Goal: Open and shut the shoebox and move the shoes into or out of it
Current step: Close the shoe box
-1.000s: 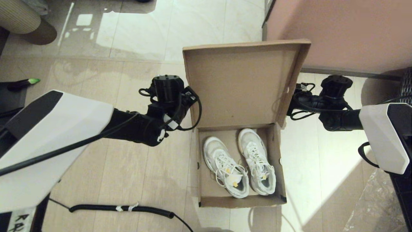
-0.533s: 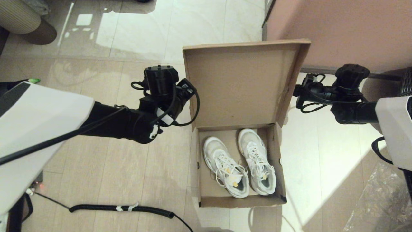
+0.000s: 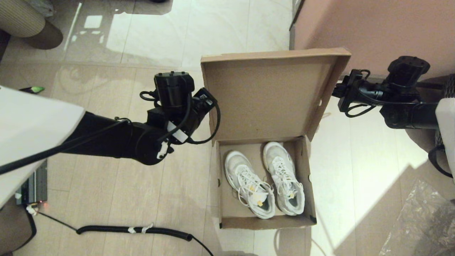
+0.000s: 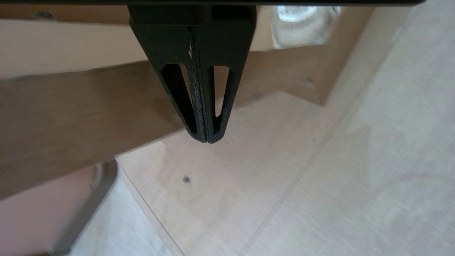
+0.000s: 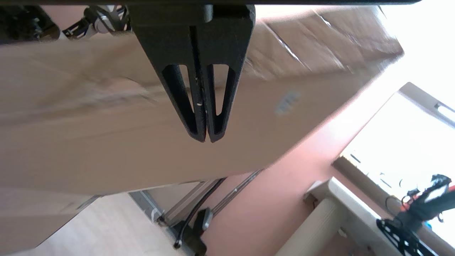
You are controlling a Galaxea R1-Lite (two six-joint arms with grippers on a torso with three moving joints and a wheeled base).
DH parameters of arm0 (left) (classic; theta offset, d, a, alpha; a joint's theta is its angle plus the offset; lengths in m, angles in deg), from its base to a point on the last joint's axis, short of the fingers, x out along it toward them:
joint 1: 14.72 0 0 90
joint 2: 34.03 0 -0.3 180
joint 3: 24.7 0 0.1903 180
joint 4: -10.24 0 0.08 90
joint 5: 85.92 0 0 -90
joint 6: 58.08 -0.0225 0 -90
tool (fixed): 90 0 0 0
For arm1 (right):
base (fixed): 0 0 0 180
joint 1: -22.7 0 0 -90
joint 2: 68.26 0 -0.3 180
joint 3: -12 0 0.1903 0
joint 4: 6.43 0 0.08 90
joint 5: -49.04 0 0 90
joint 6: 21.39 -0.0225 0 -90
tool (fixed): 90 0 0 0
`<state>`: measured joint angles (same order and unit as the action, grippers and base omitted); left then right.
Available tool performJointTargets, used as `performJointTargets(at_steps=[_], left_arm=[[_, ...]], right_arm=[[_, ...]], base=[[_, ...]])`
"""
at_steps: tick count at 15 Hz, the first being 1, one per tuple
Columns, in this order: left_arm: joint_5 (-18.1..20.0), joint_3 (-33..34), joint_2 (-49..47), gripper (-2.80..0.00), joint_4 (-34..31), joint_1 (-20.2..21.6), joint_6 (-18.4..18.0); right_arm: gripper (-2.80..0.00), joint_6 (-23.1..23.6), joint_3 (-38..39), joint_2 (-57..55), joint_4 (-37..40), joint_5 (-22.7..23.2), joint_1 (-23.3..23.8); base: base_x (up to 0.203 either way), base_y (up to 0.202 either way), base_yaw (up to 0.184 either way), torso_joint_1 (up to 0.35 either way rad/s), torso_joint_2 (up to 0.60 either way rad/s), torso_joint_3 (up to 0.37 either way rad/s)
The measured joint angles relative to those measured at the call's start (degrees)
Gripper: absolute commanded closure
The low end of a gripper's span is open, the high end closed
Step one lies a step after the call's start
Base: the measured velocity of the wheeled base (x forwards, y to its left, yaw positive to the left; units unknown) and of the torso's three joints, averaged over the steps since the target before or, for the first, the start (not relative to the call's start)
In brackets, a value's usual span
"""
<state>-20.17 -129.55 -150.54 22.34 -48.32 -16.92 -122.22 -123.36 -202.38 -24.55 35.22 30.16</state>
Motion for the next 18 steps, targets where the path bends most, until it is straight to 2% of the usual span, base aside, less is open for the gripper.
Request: performJointTargets(at_steps=[5,8,13,16,18], left_arm=[[-1.80,1.11,2.39,0.00,-0.23,-2.29,-0.04],[-1.93,6.64,7.78,0.00,-0.38,-3.66,-0.09],[-1.94,20.53,22.12,0.00,-0.29,-4.60,-0.09],[-1.93,23.59,29.26,0.00,-0.24,-3.93,-0.09],[-1.51,23.82,30.67,0.00,-0.07,-3.42,-0.09]], right_arm=[[0.00,-0.13,4.53,3.02,-0.05,2.56,-0.83],[0.00,-0.08,10.96,6.21,-0.18,5.33,-0.79],[0.00,0.17,22.36,12.06,-2.99,6.09,-0.88],[0.00,0.20,30.29,15.31,-5.08,6.46,-0.87],[0.00,0.17,36.22,17.58,-7.38,6.84,-0.85]], base=[[0.000,0.000,0.000,0.000,0.00,0.000],[0.000,0.000,0.000,0.000,0.00,0.000],[0.000,0.000,0.000,0.000,0.00,0.000],[0.000,0.000,0.000,0.000,0.00,0.000],[0.000,0.000,0.000,0.000,0.00,0.000]])
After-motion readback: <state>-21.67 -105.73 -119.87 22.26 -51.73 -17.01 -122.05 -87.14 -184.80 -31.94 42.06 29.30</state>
